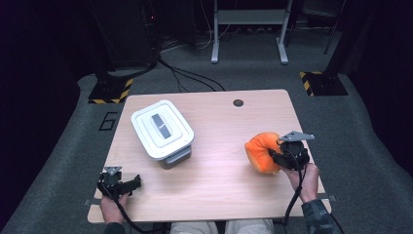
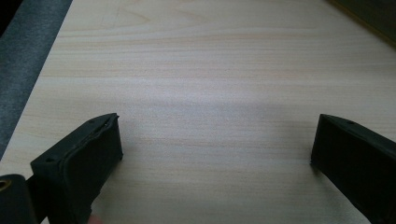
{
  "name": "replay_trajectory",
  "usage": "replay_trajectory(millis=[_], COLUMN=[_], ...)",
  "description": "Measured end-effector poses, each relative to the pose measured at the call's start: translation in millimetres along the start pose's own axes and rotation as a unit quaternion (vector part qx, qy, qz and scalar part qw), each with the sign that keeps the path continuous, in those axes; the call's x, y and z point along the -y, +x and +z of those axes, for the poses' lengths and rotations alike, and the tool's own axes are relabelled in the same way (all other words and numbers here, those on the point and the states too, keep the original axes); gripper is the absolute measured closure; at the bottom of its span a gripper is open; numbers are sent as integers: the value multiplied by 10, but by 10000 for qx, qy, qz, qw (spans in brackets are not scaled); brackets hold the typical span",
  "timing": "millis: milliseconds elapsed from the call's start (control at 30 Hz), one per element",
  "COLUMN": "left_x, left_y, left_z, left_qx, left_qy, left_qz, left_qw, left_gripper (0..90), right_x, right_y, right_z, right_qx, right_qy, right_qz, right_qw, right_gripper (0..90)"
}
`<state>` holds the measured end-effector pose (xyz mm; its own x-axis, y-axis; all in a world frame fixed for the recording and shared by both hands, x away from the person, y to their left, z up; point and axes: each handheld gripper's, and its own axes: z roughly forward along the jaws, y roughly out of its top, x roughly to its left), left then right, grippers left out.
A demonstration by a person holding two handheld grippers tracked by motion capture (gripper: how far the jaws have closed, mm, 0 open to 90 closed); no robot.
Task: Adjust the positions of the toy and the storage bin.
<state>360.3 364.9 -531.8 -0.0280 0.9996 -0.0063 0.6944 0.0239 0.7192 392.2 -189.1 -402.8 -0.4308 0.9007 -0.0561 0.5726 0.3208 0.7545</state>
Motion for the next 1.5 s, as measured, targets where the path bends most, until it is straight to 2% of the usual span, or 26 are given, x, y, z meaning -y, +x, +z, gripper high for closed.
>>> replay_trajectory(millis=[900, 1500], left_x=[0, 0], left_y=[0, 0], left_z=[0, 0], left_qx=[0, -1], left_qy=[2, 1], left_qz=[2, 2], left_qw=[10000, 10000], left_gripper=[16, 16], right_x=[-226, -245], right_y=[-351, -592], right_z=[113, 379], right_qx=[368, 625], right_qy=[148, 514], right_qz=[207, 424], right_qw=[9990, 9958], right_gripper=[614, 597])
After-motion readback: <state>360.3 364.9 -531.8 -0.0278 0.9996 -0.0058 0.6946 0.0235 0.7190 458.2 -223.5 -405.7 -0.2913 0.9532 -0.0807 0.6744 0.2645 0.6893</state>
